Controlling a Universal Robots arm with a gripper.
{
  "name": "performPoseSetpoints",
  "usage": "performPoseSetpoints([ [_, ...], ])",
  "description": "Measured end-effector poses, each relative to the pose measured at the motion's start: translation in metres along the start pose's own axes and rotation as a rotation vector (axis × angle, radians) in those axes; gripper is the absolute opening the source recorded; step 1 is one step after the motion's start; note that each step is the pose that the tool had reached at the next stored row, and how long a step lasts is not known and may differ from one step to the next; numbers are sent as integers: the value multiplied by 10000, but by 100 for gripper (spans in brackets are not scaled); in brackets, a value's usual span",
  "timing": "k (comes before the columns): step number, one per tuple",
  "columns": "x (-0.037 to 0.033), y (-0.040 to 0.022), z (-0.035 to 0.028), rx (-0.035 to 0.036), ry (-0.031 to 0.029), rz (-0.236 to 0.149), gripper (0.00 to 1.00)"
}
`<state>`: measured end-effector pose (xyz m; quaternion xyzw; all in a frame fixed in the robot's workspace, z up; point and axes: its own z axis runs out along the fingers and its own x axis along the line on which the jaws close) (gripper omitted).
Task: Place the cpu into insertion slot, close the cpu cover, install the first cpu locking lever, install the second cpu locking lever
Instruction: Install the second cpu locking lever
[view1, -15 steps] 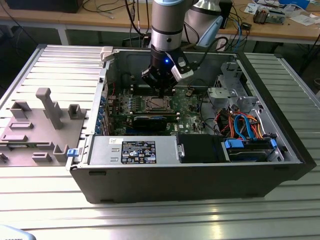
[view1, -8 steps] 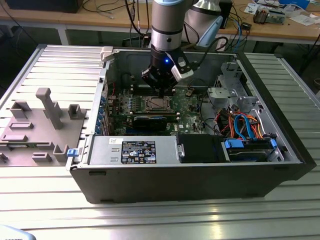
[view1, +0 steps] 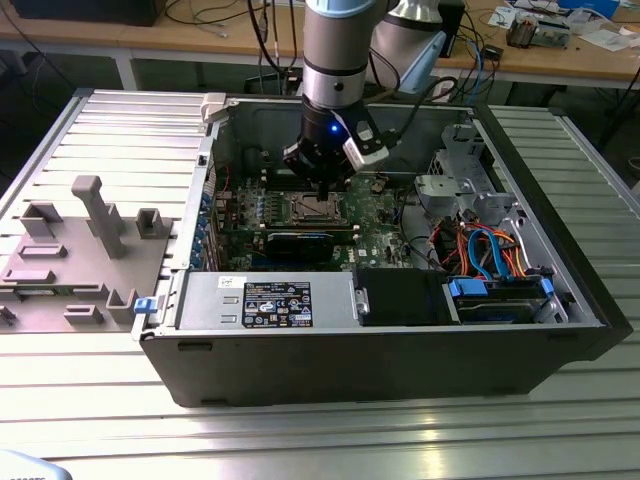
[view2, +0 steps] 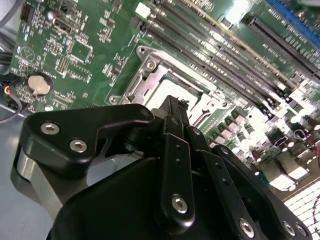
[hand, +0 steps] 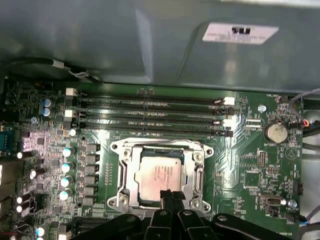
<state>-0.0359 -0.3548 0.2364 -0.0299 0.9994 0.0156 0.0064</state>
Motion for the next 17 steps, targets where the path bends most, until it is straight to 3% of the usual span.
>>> performPoseSetpoints([
  [3,4,-66,0,-60,-3,1,11],
  [9,8,-141,0,-98,-6,1,11],
  [13,12,-207,-1,-226,-14,3,11],
  [17,15,-247,-1,-285,-17,4,11],
])
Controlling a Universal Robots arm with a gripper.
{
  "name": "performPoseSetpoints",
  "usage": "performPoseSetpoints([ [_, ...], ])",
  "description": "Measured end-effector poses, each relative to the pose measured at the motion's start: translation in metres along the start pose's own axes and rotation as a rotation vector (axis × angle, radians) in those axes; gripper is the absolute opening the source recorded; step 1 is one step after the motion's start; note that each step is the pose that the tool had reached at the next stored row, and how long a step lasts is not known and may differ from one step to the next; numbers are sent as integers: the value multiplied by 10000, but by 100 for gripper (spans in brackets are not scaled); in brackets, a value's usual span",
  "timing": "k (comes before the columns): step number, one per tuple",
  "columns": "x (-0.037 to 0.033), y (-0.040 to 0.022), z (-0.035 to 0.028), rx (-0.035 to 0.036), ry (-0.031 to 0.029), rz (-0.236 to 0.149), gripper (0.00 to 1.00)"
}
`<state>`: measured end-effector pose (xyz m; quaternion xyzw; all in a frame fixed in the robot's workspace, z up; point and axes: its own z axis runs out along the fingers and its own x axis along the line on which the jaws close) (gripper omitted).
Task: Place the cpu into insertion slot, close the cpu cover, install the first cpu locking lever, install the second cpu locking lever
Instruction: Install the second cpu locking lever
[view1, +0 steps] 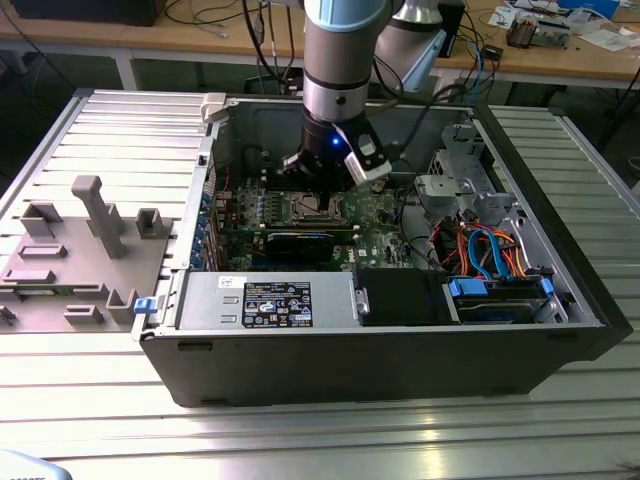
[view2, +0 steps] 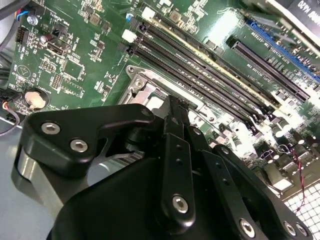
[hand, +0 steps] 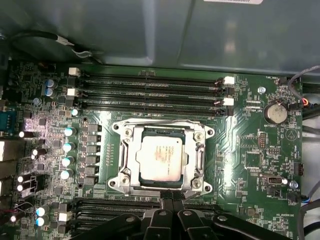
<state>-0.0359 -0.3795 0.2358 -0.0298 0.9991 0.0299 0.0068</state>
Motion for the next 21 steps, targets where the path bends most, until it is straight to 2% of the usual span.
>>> performPoseSetpoints([
  [21,9,-141,-1,-47,-3,0,11],
])
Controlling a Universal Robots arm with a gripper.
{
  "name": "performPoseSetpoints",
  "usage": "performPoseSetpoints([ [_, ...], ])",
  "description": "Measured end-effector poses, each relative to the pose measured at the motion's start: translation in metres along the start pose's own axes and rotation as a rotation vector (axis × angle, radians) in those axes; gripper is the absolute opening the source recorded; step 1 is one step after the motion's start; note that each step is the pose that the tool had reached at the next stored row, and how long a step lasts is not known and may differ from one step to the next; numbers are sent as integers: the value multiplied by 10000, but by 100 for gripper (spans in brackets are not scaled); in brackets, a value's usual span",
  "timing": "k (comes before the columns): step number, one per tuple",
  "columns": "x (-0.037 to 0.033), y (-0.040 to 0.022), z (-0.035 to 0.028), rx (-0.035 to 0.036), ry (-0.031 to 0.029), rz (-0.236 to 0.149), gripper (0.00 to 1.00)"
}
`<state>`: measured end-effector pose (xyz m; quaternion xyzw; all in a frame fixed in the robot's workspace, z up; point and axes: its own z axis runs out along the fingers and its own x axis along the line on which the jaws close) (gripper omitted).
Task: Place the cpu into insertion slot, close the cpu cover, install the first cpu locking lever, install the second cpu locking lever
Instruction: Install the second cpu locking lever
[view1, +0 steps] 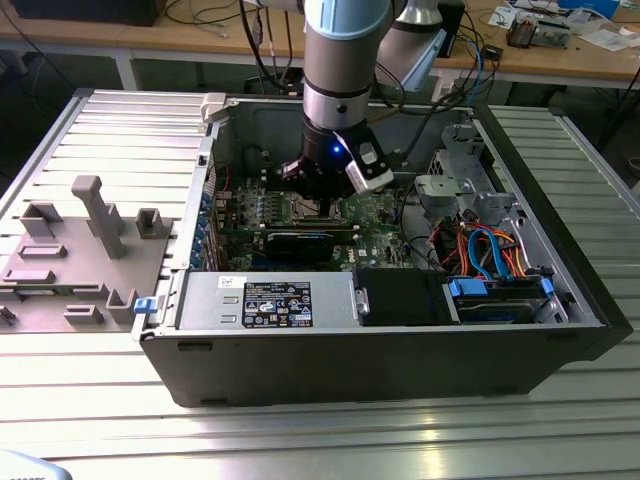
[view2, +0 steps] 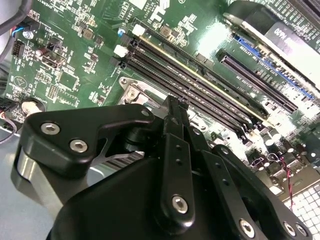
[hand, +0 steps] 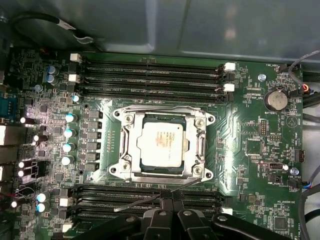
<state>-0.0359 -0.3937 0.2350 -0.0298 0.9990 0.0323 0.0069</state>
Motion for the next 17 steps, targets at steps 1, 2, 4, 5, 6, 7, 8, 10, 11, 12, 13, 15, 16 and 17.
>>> performPoseSetpoints([
  [1,0,-3,0,-1,0,0,11],
  [2,0,-9,0,-3,0,0,11],
  [4,1,-22,-1,-8,0,0,11],
  [5,2,-26,-1,-10,0,0,11],
  [6,2,-34,-2,-14,-1,-1,11],
  [7,2,-41,-2,-18,-1,-1,11],
  [8,3,-54,-2,-26,-1,0,11],
  [10,4,-70,-3,-37,-2,0,11],
  [11,5,-89,-3,-48,-3,0,11],
  [12,6,-97,-3,-53,-3,1,11],
  [13,6,-104,-4,-57,-4,1,11],
  [15,7,-119,-4,-69,-4,0,11],
  [16,8,-127,-4,-76,-4,1,11],
  [17,8,-133,-4,-80,-4,1,11],
])
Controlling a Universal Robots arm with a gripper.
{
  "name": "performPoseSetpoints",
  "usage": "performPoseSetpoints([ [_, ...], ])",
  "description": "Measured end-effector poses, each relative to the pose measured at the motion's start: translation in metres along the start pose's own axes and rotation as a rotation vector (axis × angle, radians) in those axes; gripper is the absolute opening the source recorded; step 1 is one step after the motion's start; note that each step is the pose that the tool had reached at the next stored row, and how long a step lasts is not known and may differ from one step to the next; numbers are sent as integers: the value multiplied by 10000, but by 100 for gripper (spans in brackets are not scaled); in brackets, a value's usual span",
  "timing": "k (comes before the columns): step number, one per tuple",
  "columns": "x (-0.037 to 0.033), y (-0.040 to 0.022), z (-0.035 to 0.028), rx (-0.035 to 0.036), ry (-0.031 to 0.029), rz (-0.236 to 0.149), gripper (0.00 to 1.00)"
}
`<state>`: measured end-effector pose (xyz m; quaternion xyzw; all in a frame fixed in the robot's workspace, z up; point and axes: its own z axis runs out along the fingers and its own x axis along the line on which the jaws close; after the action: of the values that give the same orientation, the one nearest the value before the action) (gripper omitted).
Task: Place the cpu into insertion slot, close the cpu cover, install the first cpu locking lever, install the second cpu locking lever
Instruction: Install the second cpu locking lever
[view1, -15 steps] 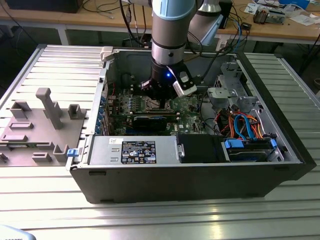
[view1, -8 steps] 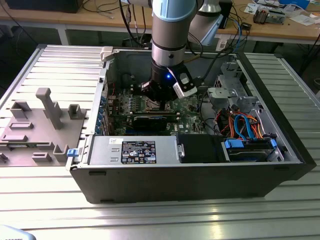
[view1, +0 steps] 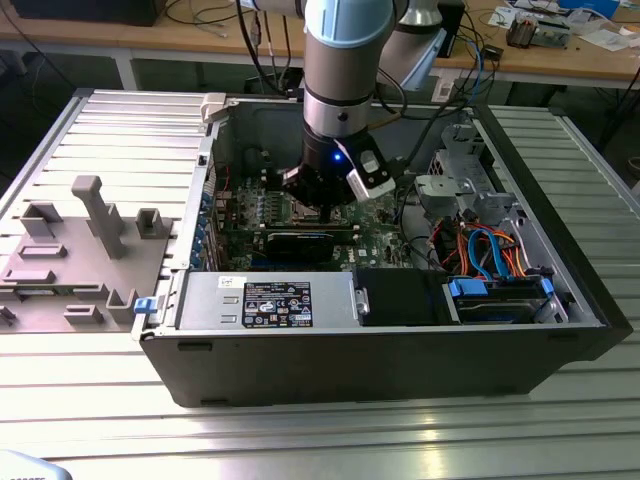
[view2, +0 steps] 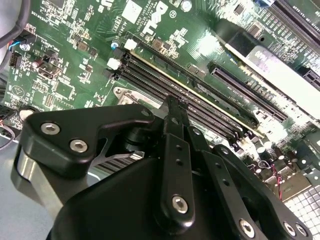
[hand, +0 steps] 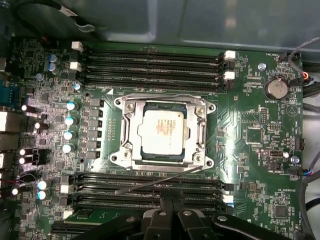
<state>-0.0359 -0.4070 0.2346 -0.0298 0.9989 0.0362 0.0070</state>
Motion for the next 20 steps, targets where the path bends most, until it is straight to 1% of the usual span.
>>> performPoseSetpoints([
  [8,4,-63,0,-50,-3,0,11],
  [16,10,-157,-3,-121,-8,2,11],
  [20,11,-187,-4,-142,-8,2,11],
])
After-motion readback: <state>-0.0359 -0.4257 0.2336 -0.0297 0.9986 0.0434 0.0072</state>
